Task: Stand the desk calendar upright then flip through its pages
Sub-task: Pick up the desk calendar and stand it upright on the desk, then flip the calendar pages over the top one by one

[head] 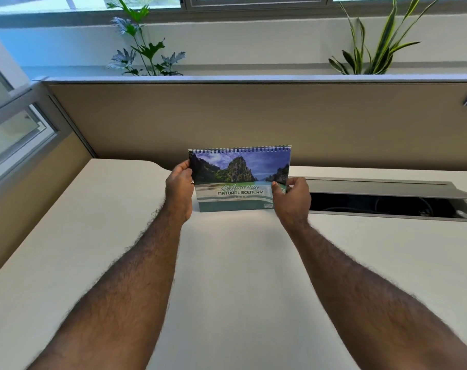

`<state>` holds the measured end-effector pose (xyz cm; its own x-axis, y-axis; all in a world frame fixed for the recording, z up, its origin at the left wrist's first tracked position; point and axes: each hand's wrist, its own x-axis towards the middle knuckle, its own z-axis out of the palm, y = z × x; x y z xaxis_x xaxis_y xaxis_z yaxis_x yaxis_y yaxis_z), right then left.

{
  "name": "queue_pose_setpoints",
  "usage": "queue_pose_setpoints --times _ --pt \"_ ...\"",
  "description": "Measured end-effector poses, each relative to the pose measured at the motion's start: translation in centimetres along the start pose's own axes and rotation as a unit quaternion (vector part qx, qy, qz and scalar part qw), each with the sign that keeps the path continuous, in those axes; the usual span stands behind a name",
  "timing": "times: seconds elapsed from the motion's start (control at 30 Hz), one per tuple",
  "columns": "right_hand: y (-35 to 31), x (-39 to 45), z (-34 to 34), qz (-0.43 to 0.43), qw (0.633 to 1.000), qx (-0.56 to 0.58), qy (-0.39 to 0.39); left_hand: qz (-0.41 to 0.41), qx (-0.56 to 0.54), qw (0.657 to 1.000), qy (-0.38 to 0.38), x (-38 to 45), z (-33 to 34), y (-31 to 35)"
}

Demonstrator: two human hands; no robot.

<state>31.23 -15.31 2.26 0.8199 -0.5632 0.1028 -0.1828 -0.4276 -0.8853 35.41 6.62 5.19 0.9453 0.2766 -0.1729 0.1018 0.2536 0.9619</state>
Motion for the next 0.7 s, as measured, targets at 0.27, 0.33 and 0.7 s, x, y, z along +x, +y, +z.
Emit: queue_pose_setpoints --times 0.27,0.33,0.7 --pt "0.0 0.8 -0.9 0.058 0.998 0.028 -0.025 -0.013 0.028 0.999 0.009 0.8 -0.7 0.1" --pt "-0.1 1.2 -1.4 0.075 0.996 0.033 -0.04 -0.008 0.038 0.999 0.002 1.0 -0.8 0.0" --pt "-4.0 2.3 -5.7 0.117 0.977 0.132 -0.117 -0.003 0.095 0.995 -0.004 2.5 -1.2 -0.3"
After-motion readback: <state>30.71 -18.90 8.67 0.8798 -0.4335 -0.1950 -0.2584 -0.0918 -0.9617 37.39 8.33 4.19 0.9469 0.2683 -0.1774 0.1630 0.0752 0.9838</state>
